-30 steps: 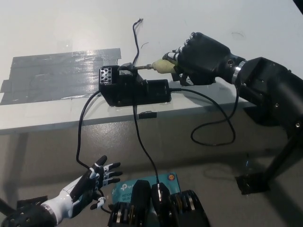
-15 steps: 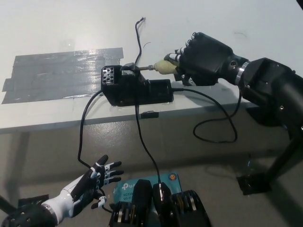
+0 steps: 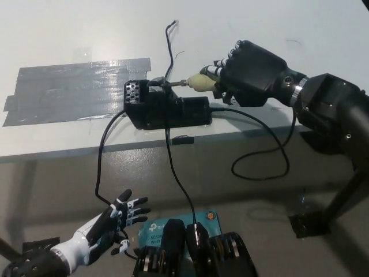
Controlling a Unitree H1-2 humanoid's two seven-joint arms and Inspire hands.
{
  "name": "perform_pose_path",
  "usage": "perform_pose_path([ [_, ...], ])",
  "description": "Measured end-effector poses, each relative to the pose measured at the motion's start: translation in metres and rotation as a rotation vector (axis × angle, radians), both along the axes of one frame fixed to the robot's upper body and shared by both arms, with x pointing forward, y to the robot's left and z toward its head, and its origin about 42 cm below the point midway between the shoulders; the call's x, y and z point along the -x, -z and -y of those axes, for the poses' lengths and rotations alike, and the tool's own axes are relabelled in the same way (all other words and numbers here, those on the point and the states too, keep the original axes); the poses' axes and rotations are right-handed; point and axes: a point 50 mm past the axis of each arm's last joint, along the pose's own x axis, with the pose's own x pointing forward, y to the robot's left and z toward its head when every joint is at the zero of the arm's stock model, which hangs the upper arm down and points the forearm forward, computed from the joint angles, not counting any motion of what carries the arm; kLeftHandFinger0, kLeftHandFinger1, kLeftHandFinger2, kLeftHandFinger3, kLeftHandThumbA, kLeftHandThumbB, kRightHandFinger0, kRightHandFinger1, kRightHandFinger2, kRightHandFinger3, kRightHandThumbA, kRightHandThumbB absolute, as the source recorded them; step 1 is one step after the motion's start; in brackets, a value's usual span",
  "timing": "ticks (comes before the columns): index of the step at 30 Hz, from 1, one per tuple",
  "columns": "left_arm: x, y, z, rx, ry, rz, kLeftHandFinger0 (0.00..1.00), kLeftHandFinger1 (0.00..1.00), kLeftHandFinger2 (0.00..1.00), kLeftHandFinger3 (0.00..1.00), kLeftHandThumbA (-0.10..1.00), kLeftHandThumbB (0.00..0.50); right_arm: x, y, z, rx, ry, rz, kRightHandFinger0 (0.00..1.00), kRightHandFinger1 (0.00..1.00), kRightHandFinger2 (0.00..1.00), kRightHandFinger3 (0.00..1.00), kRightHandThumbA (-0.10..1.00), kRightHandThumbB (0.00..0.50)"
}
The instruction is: The robot uses its right hand to grab and lift the soldering gun kept on the middle of the table and puts it in its base
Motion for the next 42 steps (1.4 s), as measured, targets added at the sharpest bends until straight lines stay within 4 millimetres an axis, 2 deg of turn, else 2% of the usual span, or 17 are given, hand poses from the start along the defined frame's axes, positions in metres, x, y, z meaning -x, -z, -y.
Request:
perform_pose_path([
  [3, 0.000, 0.000, 0.000, 0.000, 0.000, 0.000, 1.00, 1.00, 1.00, 1.00, 1.00, 0.280, 0.000, 0.001, 0.000, 0.002, 0.003, -0.007, 0.00, 0.03, 0.43, 0.12, -0.10, 0.047],
  [5, 0.000, 0.000, 0.000, -0.001, 0.001, -0.001, 1.00, 1.00, 1.00, 1.00, 1.00, 0.287, -0.001, 0.002, 0.001, 0.006, 0.009, -0.017, 0.00, 0.07, 0.48, 0.19, -0.10, 0.000],
  [6, 0.000, 0.000, 0.001, -0.002, 0.003, -0.001, 1.00, 1.00, 1.00, 1.00, 1.00, 0.291, -0.002, 0.003, 0.002, 0.008, 0.014, -0.025, 0.00, 0.08, 0.49, 0.24, -0.10, 0.000],
  [10, 0.001, 0.001, 0.002, -0.005, 0.009, -0.003, 1.00, 1.00, 1.00, 1.00, 1.00, 0.298, -0.007, 0.010, 0.001, 0.001, 0.041, -0.070, 0.00, 0.00, 0.28, 0.24, -0.04, 0.027],
  [13, 0.001, 0.002, 0.004, -0.009, 0.014, -0.005, 1.00, 1.00, 1.00, 1.00, 1.00, 0.296, -0.011, 0.015, -0.001, -0.001, 0.044, -0.076, 0.00, 0.00, 0.26, 0.27, -0.04, 0.030],
  [17, 0.001, 0.002, 0.005, -0.015, 0.019, -0.005, 1.00, 1.00, 1.00, 1.00, 1.00, 0.298, -0.014, 0.017, -0.003, 0.009, 0.031, -0.055, 0.00, 0.00, 0.24, 0.19, -0.05, 0.000],
  [19, 0.001, 0.002, 0.006, -0.017, 0.020, -0.005, 1.00, 1.00, 1.00, 1.00, 1.00, 0.299, -0.015, 0.018, -0.004, 0.010, 0.028, -0.050, 0.00, 0.00, 0.28, 0.31, -0.10, 0.027],
  [20, 0.001, 0.003, 0.006, -0.017, 0.022, -0.005, 1.00, 1.00, 1.00, 1.00, 1.00, 0.304, -0.017, 0.020, -0.004, 0.011, 0.029, -0.046, 0.00, 0.00, 0.27, 0.37, -0.10, 0.120],
  [23, 0.001, 0.003, 0.007, -0.015, 0.022, -0.005, 1.00, 1.00, 1.00, 1.00, 1.00, 0.296, -0.022, 0.023, -0.007, 0.008, 0.027, -0.043, 0.00, 0.00, 0.31, 0.18, -0.06, 0.040],
  [25, 0.001, 0.003, 0.008, -0.014, 0.023, -0.006, 1.00, 1.00, 1.00, 1.00, 1.00, 0.291, -0.023, 0.022, -0.011, 0.015, 0.013, -0.035, 0.00, 0.00, 0.33, 0.14, -0.06, 0.067],
  [27, 0.000, 0.002, 0.009, -0.014, 0.026, -0.004, 1.00, 1.00, 1.00, 1.00, 1.00, 0.293, -0.023, 0.023, -0.017, 0.028, -0.005, -0.020, 0.00, 0.00, 0.37, 0.17, 0.03, 0.041],
  [29, -0.001, 0.001, 0.010, -0.016, 0.029, 0.000, 1.00, 1.00, 1.00, 1.00, 1.00, 0.275, -0.024, 0.021, -0.020, 0.044, -0.024, -0.005, 0.00, 0.00, 0.39, 0.25, -0.05, 0.130],
  [31, -0.002, 0.000, 0.010, -0.018, 0.030, 0.002, 1.00, 1.00, 1.00, 1.00, 1.00, 0.266, -0.025, 0.018, -0.019, 0.062, -0.034, 0.011, 0.00, 0.00, 0.31, 0.39, -0.10, 0.211],
  [32, -0.002, 0.000, 0.011, -0.018, 0.031, 0.005, 1.00, 1.00, 1.00, 1.00, 1.00, 0.265, -0.025, 0.016, -0.019, 0.075, -0.043, 0.019, 0.00, 0.00, 0.28, 0.40, -0.10, 0.213],
  [35, -0.005, -0.003, 0.013, -0.021, 0.038, 0.012, 1.00, 1.00, 1.00, 1.00, 1.00, 0.284, -0.025, 0.014, -0.018, 0.103, -0.066, 0.032, 0.00, 0.00, 0.27, 0.53, 0.00, 0.083],
  [36, -0.006, -0.003, 0.013, -0.022, 0.041, 0.015, 1.00, 1.00, 1.00, 1.00, 1.00, 0.294, -0.025, 0.014, -0.017, 0.107, -0.072, 0.035, 0.00, 0.00, 0.25, 0.48, -0.01, 0.065],
  [42, -0.007, -0.005, 0.014, -0.028, 0.044, 0.022, 1.00, 1.00, 1.00, 1.00, 1.00, 0.318, -0.022, 0.015, -0.011, 0.116, -0.096, 0.043, 0.00, 0.00, 0.22, 0.40, -0.10, 0.139],
])
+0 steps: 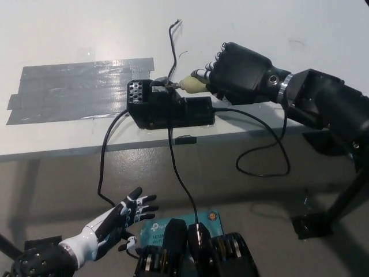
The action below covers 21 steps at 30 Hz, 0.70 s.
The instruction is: The robot uses its right hand to grab and lift the soldering gun kept on the middle of the table and puts it in its base
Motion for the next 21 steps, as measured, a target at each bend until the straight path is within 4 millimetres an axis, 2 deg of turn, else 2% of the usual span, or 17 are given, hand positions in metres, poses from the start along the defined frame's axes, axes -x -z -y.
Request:
perform_pose_path([
  [1, 0.000, 0.000, 0.000, 0.000, 0.000, 0.000, 1.00, 1.00, 1.00, 1.00, 1.00, 0.319, 0.000, 0.001, 0.001, 0.001, -0.004, 0.001, 0.00, 0.00, 0.27, 0.49, -0.04, 0.129],
  [2, 0.000, 0.000, 0.000, 0.000, 0.000, 0.000, 1.00, 1.00, 1.00, 1.00, 1.00, 0.320, 0.000, 0.000, 0.001, 0.004, -0.007, 0.004, 0.00, 0.00, 0.28, 0.50, -0.04, 0.130],
  [3, 0.000, 0.000, 0.001, -0.001, 0.001, 0.001, 1.00, 1.00, 1.00, 1.00, 1.00, 0.315, -0.001, 0.000, 0.001, 0.008, -0.007, 0.006, 0.00, 0.00, 0.27, 0.47, -0.01, 0.129],
  [5, -0.001, -0.001, 0.002, -0.002, 0.005, 0.003, 1.00, 1.00, 1.00, 1.00, 1.00, 0.315, -0.002, -0.002, 0.001, 0.021, -0.008, 0.009, 0.00, 0.00, 0.26, 0.36, -0.04, 0.179],
  [6, -0.001, -0.001, 0.003, -0.002, 0.007, 0.003, 1.00, 1.00, 1.00, 1.00, 1.00, 0.305, -0.003, -0.003, 0.000, 0.027, -0.008, 0.011, 0.00, 0.00, 0.32, 0.38, -0.10, 0.180],
  [7, -0.001, -0.001, 0.004, -0.004, 0.009, 0.004, 1.00, 1.00, 1.00, 1.00, 1.00, 0.304, -0.004, -0.005, -0.001, 0.034, -0.010, 0.014, 0.00, 0.00, 0.36, 0.35, -0.10, 0.211],
  [8, -0.001, 0.000, 0.004, -0.005, 0.012, 0.004, 1.00, 1.00, 1.00, 1.00, 1.00, 0.306, -0.004, -0.006, -0.002, 0.039, -0.012, 0.017, 0.00, 0.00, 0.35, 0.31, -0.07, 0.212],
  [10, 0.000, 0.000, 0.006, -0.006, 0.018, 0.002, 1.00, 1.00, 1.00, 1.00, 1.00, 0.305, -0.007, -0.007, -0.003, 0.046, -0.017, 0.022, 0.00, 0.00, 0.38, 0.28, -0.06, 0.217],
  [11, 0.000, 0.000, 0.007, -0.006, 0.020, 0.002, 1.00, 1.00, 1.00, 1.00, 1.00, 0.312, -0.008, -0.007, -0.004, 0.047, -0.018, 0.024, 0.00, 0.03, 0.43, 0.39, -0.01, 0.165],
  [12, 0.000, 0.000, 0.008, -0.005, 0.022, 0.002, 1.00, 1.00, 1.00, 1.00, 1.00, 0.327, -0.008, -0.007, -0.004, 0.046, -0.020, 0.025, 0.00, 0.04, 0.46, 0.41, 0.00, 0.146],
  [14, 0.000, 0.001, 0.008, -0.007, 0.025, 0.002, 1.00, 1.00, 1.00, 1.00, 1.00, 0.337, -0.010, -0.009, -0.007, 0.044, -0.021, 0.023, 0.00, 0.05, 0.47, 0.43, -0.02, 0.152],
  [15, 0.000, 0.000, 0.009, -0.007, 0.027, 0.002, 1.00, 1.00, 1.00, 1.00, 1.00, 0.338, -0.010, -0.009, -0.009, 0.044, -0.020, 0.021, 0.00, 0.08, 0.51, 0.45, -0.03, 0.128],
  [16, -0.001, 0.000, 0.010, -0.008, 0.030, 0.003, 1.00, 1.00, 1.00, 1.00, 1.00, 0.333, -0.011, -0.011, -0.012, 0.044, -0.018, 0.020, 0.00, 0.06, 0.48, 0.39, -0.04, 0.149],
  [17, -0.001, 0.000, 0.011, -0.009, 0.033, 0.004, 1.00, 1.00, 1.00, 1.00, 1.00, 0.333, -0.012, -0.011, -0.013, 0.045, -0.016, 0.019, 0.00, 0.04, 0.47, 0.39, -0.05, 0.193],
  [18, -0.002, -0.001, 0.012, -0.009, 0.036, 0.006, 1.00, 1.00, 1.00, 1.00, 1.00, 0.330, -0.013, -0.012, -0.014, 0.046, -0.015, 0.019, 0.00, 0.03, 0.47, 0.28, -0.04, 0.189],
  [19, -0.002, -0.001, 0.014, -0.010, 0.040, 0.009, 1.00, 1.00, 1.00, 1.00, 1.00, 0.340, -0.014, -0.013, -0.014, 0.047, -0.012, 0.020, 0.00, 0.04, 0.50, 0.23, -0.02, 0.182],
  [21, -0.003, -0.003, 0.015, -0.014, 0.046, 0.015, 1.00, 1.00, 1.00, 1.00, 1.00, 0.323, -0.017, -0.016, -0.015, 0.053, -0.010, 0.025, 0.00, 0.05, 0.55, 0.28, -0.02, 0.209],
])
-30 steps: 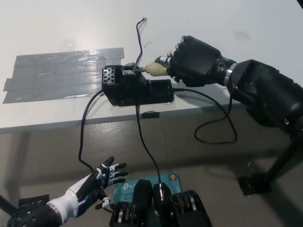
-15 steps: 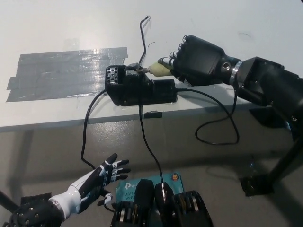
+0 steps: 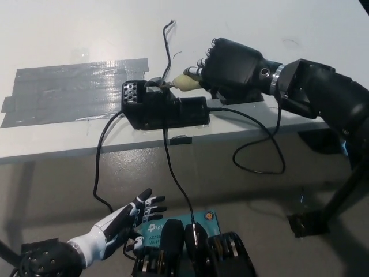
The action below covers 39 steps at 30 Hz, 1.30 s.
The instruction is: The robot uses its right hand to grab and lift the soldering gun kept on the middle of the table and puts it in its base
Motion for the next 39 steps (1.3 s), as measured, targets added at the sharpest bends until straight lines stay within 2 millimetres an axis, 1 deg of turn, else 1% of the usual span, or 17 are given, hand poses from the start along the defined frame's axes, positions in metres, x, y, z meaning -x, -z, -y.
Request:
perform_pose_path([
  [1, 0.000, -0.001, 0.001, -0.001, 0.002, 0.003, 1.00, 1.00, 1.00, 1.00, 1.00, 0.320, -0.001, -0.001, 0.000, 0.002, 0.003, 0.002, 0.00, 0.08, 0.59, 0.36, -0.05, 0.217],
  [2, -0.001, -0.001, 0.001, -0.003, 0.002, 0.004, 1.00, 1.00, 1.00, 1.00, 1.00, 0.320, -0.002, -0.001, 0.000, 0.004, 0.004, 0.002, 0.00, 0.08, 0.59, 0.37, -0.06, 0.218],
  [6, -0.002, -0.003, 0.002, -0.008, 0.005, 0.012, 1.00, 1.00, 1.00, 1.00, 1.00, 0.316, -0.003, 0.001, 0.000, -0.004, 0.000, -0.004, 0.00, 0.14, 0.62, 0.19, -0.10, 0.161],
  [8, -0.003, -0.003, 0.004, -0.009, 0.008, 0.014, 1.00, 1.00, 1.00, 1.00, 1.00, 0.302, -0.004, 0.002, -0.001, -0.010, 0.003, -0.010, 0.00, 0.18, 0.68, 0.25, -0.10, 0.131],
  [10, -0.002, -0.003, 0.004, -0.008, 0.010, 0.015, 1.00, 1.00, 1.00, 1.00, 1.00, 0.306, -0.004, 0.003, -0.001, -0.017, 0.006, -0.014, 0.00, 0.18, 0.68, 0.26, -0.10, 0.172],
  [14, -0.002, -0.003, 0.006, -0.006, 0.012, 0.015, 1.00, 1.00, 1.00, 1.00, 1.00, 0.307, -0.005, 0.004, -0.001, -0.022, 0.007, -0.018, 0.00, 0.23, 0.72, 0.24, -0.10, 0.133],
  [19, -0.002, -0.003, 0.008, -0.007, 0.016, 0.015, 1.00, 1.00, 1.00, 1.00, 1.00, 0.314, -0.005, 0.003, -0.004, -0.029, 0.005, -0.028, 0.00, 0.26, 0.70, 0.21, -0.10, 0.102],
  [20, -0.002, -0.003, 0.008, -0.005, 0.017, 0.016, 1.00, 1.00, 1.00, 1.00, 1.00, 0.315, -0.004, 0.003, -0.005, -0.028, 0.004, -0.030, 0.00, 0.27, 0.69, 0.26, -0.10, 0.109],
  [22, -0.002, -0.003, 0.010, -0.002, 0.020, 0.017, 1.00, 1.00, 1.00, 1.00, 1.00, 0.321, -0.004, 0.003, -0.006, -0.029, 0.006, -0.036, 0.00, 0.21, 0.62, 0.26, -0.10, 0.120],
  [24, -0.002, -0.005, 0.012, -0.001, 0.023, 0.021, 1.00, 1.00, 1.00, 1.00, 1.00, 0.323, -0.005, 0.003, -0.006, -0.028, 0.010, -0.041, 0.00, 0.21, 0.62, 0.27, -0.10, 0.102],
  [26, -0.002, -0.006, 0.013, -0.001, 0.026, 0.026, 1.00, 1.00, 1.00, 1.00, 1.00, 0.300, -0.005, 0.001, -0.007, -0.022, 0.011, -0.043, 0.00, 0.20, 0.59, 0.33, -0.10, 0.125],
  [28, -0.001, -0.006, 0.014, -0.003, 0.029, 0.027, 1.00, 1.00, 1.00, 1.00, 1.00, 0.309, -0.005, -0.001, -0.009, -0.011, 0.008, -0.041, 0.00, 0.16, 0.55, 0.31, -0.09, 0.140],
  [31, -0.001, -0.005, 0.016, -0.010, 0.037, 0.026, 1.00, 1.00, 1.00, 1.00, 1.00, 0.324, -0.006, -0.003, -0.012, 0.002, 0.005, -0.040, 0.00, 0.04, 0.44, 0.39, -0.08, 0.121],
  [32, 0.000, -0.005, 0.017, -0.014, 0.042, 0.027, 1.00, 1.00, 1.00, 1.00, 1.00, 0.345, -0.006, -0.004, -0.013, 0.009, 0.002, -0.038, 0.00, 0.02, 0.44, 0.40, -0.10, 0.129],
  [35, 0.001, -0.005, 0.020, -0.020, 0.052, 0.031, 1.00, 1.00, 1.00, 1.00, 1.00, 0.333, -0.006, -0.006, -0.016, 0.022, -0.001, -0.035, 0.00, 0.03, 0.46, 0.39, -0.10, 0.119],
  [37, 0.001, -0.006, 0.023, -0.022, 0.058, 0.037, 1.00, 1.00, 1.00, 1.00, 1.00, 0.351, -0.007, -0.006, -0.023, 0.026, -0.004, -0.037, 0.00, 0.01, 0.45, 0.38, -0.10, 0.165],
  [39, 0.001, -0.006, 0.024, -0.024, 0.059, 0.038, 1.00, 1.00, 1.00, 1.00, 1.00, 0.370, -0.006, -0.007, -0.030, 0.026, -0.012, -0.039, 0.00, 0.02, 0.49, 0.39, -0.10, 0.135],
])
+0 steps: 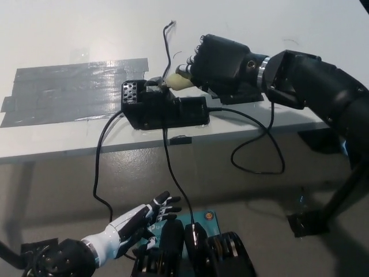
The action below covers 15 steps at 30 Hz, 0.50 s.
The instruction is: The robot uses its right hand to grab and lift the soldering gun kept on the middle of the table and puts it in its base
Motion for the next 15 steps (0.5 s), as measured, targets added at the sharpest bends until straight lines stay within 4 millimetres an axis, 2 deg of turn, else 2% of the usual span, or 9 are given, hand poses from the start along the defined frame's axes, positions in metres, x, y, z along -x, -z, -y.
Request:
perform_pose_path([
  [2, 0.000, 0.000, 0.000, -0.002, 0.001, 0.001, 1.00, 1.00, 1.00, 1.00, 1.00, 0.374, 0.000, -0.001, -0.005, 0.002, 0.001, -0.005, 0.00, 0.01, 0.49, 0.41, -0.10, 0.126],
  [3, 0.000, 0.000, 0.000, -0.003, 0.002, 0.002, 1.00, 1.00, 1.00, 1.00, 1.00, 0.384, 0.000, -0.002, -0.007, 0.003, 0.002, -0.008, 0.00, 0.02, 0.53, 0.42, -0.10, 0.139],
  [6, 0.000, 0.000, 0.001, -0.005, 0.002, 0.003, 1.00, 1.00, 1.00, 1.00, 1.00, 0.384, 0.000, -0.001, -0.017, 0.007, 0.006, -0.024, 0.00, 0.01, 0.54, 0.47, -0.10, 0.174],
  [9, 0.000, 0.000, 0.001, -0.009, 0.004, 0.004, 1.00, 1.00, 1.00, 1.00, 1.00, 0.401, 0.000, -0.002, -0.020, 0.007, 0.011, -0.027, 0.00, 0.03, 0.53, 0.30, -0.10, 0.125],
  [10, 0.000, 0.000, 0.001, -0.011, 0.005, 0.004, 1.00, 1.00, 1.00, 1.00, 1.00, 0.398, 0.000, -0.002, -0.021, 0.007, 0.012, -0.027, 0.00, 0.06, 0.54, 0.33, -0.10, 0.098],
  [11, 0.000, 0.001, 0.002, -0.012, 0.006, 0.004, 1.00, 1.00, 1.00, 1.00, 1.00, 0.389, 0.000, -0.002, -0.022, 0.007, 0.013, -0.029, 0.00, 0.05, 0.51, 0.28, -0.10, 0.101],
  [13, 0.001, 0.001, 0.003, -0.013, 0.010, 0.003, 1.00, 1.00, 1.00, 1.00, 1.00, 0.393, 0.000, -0.002, -0.023, 0.004, 0.018, -0.037, 0.00, 0.04, 0.50, 0.27, -0.10, 0.113],
  [14, 0.001, 0.001, 0.003, -0.012, 0.011, 0.002, 1.00, 1.00, 1.00, 1.00, 1.00, 0.394, 0.000, -0.003, -0.024, 0.001, 0.021, -0.042, 0.00, 0.03, 0.48, 0.25, -0.10, 0.142],
  [15, 0.001, 0.001, 0.003, -0.012, 0.012, 0.002, 1.00, 1.00, 1.00, 1.00, 1.00, 0.396, 0.000, -0.003, -0.024, 0.001, 0.022, -0.043, 0.00, 0.00, 0.42, 0.22, -0.10, 0.169],
])
